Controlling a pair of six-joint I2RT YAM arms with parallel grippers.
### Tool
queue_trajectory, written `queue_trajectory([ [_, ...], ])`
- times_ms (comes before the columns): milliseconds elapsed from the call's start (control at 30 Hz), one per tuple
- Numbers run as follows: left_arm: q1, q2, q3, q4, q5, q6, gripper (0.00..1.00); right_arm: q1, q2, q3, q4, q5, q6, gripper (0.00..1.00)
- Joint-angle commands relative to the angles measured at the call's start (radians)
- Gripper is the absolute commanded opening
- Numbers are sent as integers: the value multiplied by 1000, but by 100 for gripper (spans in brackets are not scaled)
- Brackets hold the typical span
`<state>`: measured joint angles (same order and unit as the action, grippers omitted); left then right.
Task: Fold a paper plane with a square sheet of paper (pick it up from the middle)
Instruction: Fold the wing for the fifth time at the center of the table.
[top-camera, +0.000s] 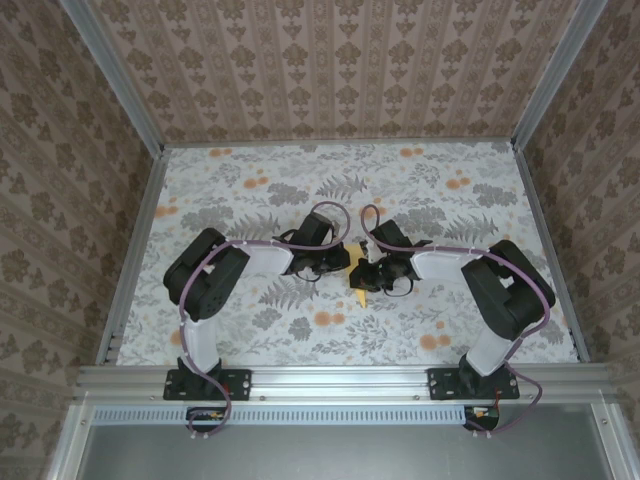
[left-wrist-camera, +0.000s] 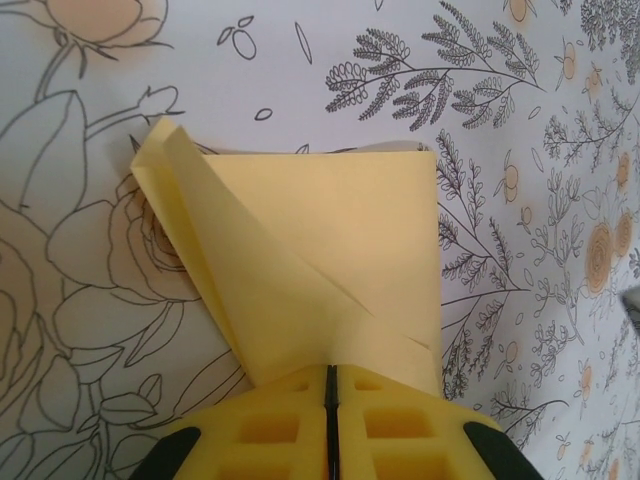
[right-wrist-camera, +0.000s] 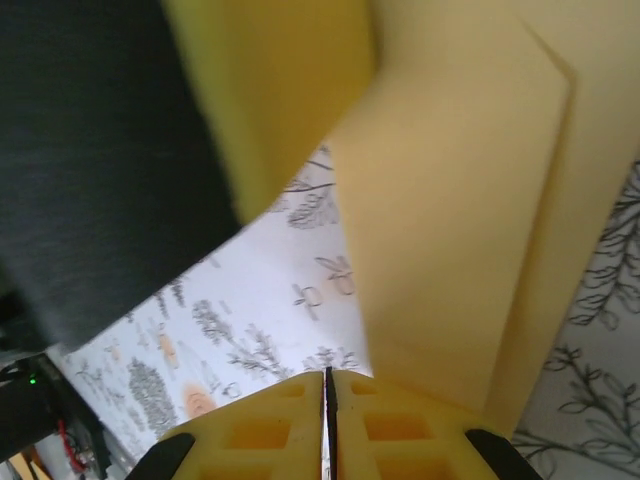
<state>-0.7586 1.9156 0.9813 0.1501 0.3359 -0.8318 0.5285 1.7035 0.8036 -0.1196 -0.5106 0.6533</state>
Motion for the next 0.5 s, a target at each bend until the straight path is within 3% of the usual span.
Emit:
queue_trajectory([
  [0, 2, 11, -32, -160, -22, 46, 11, 4, 22, -5, -3, 38, -6, 11],
  [267, 31, -54, 3, -145, 16, 198, 15, -8, 61, -65, -46, 38, -40, 11],
  [467, 82, -42, 0, -95, 85, 236, 16, -25, 69, -102, -55, 25, -57, 11],
])
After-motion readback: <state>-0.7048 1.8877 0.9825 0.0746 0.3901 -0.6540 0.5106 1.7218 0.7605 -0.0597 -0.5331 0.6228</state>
